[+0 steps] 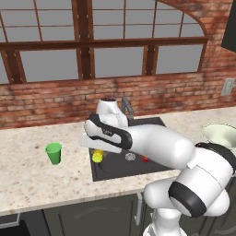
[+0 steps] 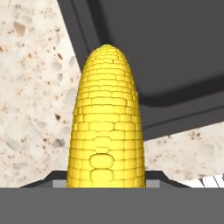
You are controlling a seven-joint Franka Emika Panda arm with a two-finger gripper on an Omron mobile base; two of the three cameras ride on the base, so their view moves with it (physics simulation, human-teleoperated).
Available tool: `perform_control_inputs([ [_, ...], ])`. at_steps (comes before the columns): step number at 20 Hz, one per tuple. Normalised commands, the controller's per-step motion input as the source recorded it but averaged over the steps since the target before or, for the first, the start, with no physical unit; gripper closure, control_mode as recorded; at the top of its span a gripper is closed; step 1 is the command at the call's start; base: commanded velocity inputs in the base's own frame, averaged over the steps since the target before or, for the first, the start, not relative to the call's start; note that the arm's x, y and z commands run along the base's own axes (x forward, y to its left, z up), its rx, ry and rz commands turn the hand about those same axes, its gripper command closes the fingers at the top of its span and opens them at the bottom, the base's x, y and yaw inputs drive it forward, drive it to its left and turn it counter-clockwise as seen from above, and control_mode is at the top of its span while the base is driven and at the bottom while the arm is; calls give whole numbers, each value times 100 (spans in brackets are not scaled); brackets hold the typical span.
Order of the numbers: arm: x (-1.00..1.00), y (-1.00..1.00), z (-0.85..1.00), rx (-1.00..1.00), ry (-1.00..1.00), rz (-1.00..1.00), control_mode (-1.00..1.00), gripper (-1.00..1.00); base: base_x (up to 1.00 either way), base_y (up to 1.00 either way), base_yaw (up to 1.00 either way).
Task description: Remove the bell pepper and corn from the sink. Then move the bowl and cup from the counter to the sink for washing.
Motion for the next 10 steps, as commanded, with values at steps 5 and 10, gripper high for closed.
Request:
perform_control_inputs([
  [5,-11,42,0,0,0,0,-100,100,0,0,0],
  [10,-10,40,-1,0,0,-3,-100,100,0,0,0],
])
